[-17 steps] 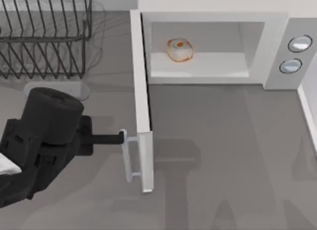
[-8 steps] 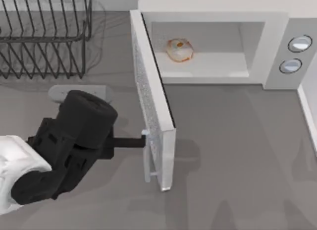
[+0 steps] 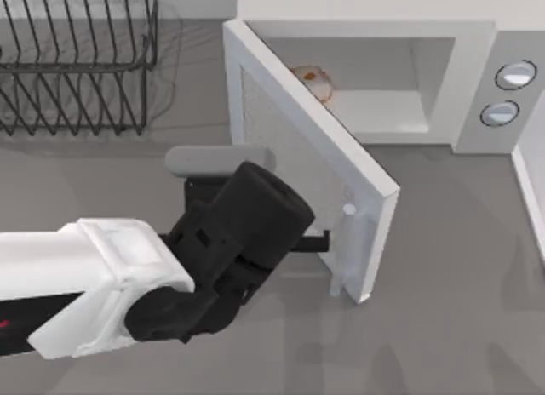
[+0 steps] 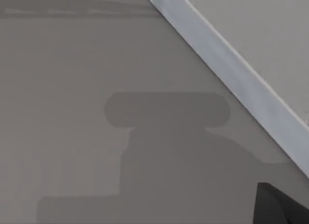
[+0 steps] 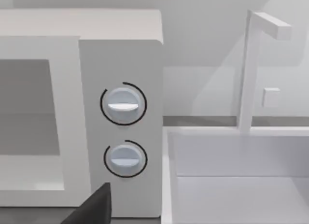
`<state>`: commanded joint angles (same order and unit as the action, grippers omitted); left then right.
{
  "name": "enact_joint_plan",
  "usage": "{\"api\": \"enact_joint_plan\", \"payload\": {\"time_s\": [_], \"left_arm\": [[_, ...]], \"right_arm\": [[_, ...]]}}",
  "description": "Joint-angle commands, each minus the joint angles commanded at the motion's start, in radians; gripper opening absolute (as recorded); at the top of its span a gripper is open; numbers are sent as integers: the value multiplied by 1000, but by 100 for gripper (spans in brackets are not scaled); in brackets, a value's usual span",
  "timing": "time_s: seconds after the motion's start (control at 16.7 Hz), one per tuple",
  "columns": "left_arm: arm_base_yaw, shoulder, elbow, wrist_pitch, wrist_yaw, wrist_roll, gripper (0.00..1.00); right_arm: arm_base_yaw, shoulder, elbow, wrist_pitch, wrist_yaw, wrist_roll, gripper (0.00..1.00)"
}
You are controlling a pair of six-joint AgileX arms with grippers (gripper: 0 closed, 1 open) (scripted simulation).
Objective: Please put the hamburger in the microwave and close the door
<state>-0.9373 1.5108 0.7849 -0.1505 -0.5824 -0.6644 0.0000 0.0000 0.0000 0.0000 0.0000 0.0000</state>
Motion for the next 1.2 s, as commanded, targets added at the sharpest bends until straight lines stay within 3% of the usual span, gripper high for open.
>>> {"api": "enact_joint_plan", "payload": {"time_s": [0.36,0.78,1.2], "left_arm": [[-31,35,36,-28,-19,-31,0],[-152,291,344,-132,-85,-149,0],[-176,327,383,-163,-100,-177,0]], "right_arm": [[0,0,0,0,0,0,100],[0,0,0,0,0,0,100],[0,0,0,0,0,0,100]]}}
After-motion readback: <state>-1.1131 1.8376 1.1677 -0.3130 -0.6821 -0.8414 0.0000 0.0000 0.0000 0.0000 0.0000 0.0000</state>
